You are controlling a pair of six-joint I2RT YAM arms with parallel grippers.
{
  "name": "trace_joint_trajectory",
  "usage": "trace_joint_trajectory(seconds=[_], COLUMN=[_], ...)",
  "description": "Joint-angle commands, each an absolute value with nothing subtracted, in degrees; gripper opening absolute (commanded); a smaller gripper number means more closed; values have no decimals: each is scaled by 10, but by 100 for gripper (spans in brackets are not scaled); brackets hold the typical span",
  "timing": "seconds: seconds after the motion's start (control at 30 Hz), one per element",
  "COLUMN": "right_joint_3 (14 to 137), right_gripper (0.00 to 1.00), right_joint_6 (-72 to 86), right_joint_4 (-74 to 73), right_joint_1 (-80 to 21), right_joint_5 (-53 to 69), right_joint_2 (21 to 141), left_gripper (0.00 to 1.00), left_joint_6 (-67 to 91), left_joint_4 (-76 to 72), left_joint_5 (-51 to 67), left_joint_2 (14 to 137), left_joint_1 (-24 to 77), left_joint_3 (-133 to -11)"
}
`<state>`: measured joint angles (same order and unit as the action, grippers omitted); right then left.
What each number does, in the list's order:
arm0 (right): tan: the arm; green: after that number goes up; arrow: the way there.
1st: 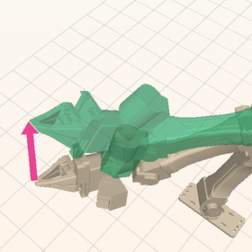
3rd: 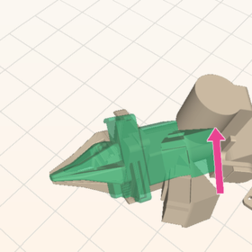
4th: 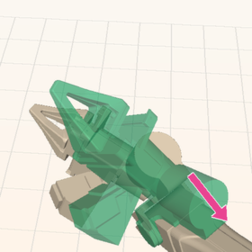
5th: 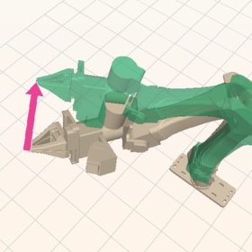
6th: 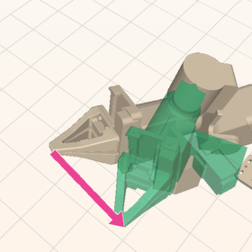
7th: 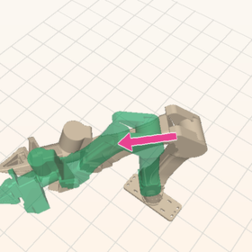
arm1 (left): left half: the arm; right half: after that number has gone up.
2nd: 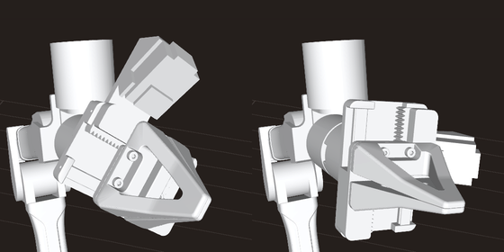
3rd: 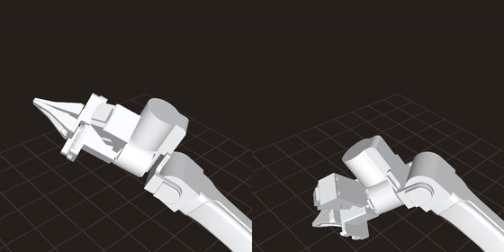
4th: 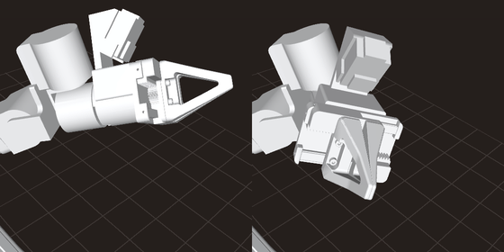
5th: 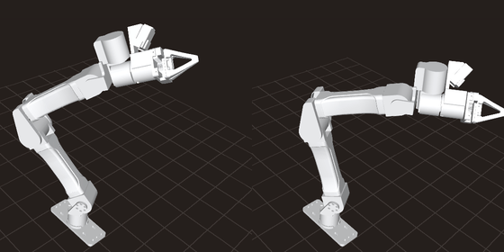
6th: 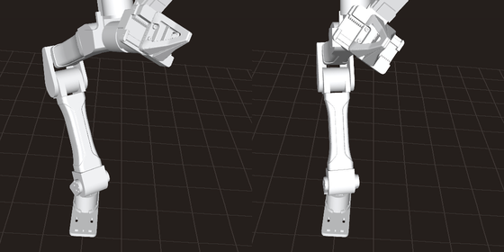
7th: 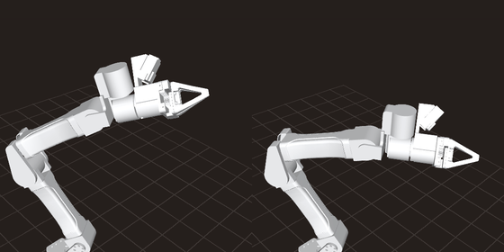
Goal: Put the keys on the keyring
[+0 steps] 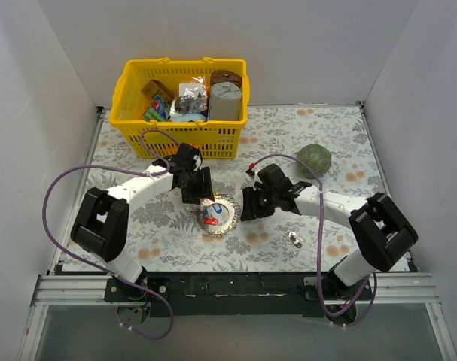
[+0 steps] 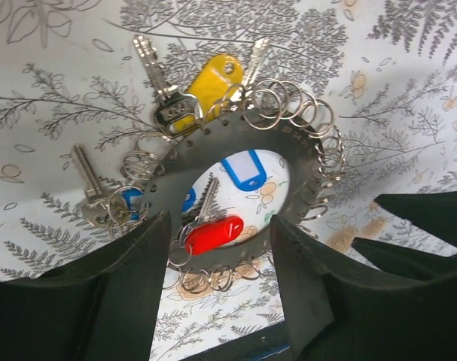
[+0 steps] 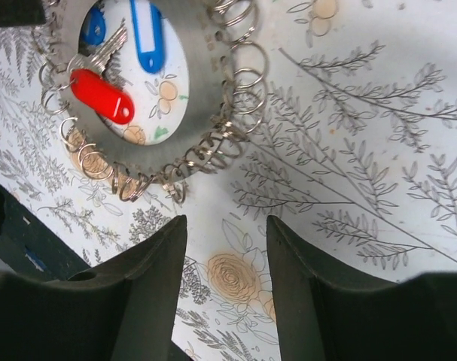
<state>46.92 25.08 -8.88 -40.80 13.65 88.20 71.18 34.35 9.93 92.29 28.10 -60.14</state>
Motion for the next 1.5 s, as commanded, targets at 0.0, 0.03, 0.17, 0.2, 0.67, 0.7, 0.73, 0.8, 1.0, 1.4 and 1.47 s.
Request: trace_joint_trajectory(seconds=[0.0, 0.03, 0.17, 0.2, 0.67, 0.7, 0.73, 0.8, 1.0, 1.4, 1.47], right_joint_3=[457, 455, 448, 449, 460, 461, 464, 475, 525, 640, 647], right_gripper=[53, 53, 51, 50, 53, 53, 53, 53, 52, 53, 52], right_joint_6=[242, 242, 247, 247, 279, 283, 290, 294, 298, 268, 266], right_joint_4=[-56, -48, -39, -38, 11, 16, 23, 27, 25, 5, 5], right_joint_1=[-430, -432, -441, -441, -446, -446, -446, -446, -438, -412, -411], right_joint_5=[156, 158, 163, 163, 203, 206, 208, 212, 220, 247, 243], right_joint_2=[854, 854, 858, 858, 921, 927, 932, 952, 994, 1029, 1029], left_gripper=[55, 55, 54, 54, 54, 54, 54, 50, 43, 39, 39], left_joint_6=[694, 693, 694, 694, 662, 663, 664, 666, 681, 757, 763], left_joint_4=[345, 343, 338, 338, 373, 370, 364, 360, 352, 346, 351], left_joint_5=[134, 136, 142, 138, 40, 46, 50, 61, 72, 93, 89], left_joint_2=[922, 925, 927, 926, 977, 977, 976, 971, 940, 859, 846], left_joint_1=[282, 282, 282, 280, 265, 265, 265, 265, 268, 349, 357], left_joint_3=[-628, -626, -620, -618, -616, -613, -608, -595, -555, -486, -486])
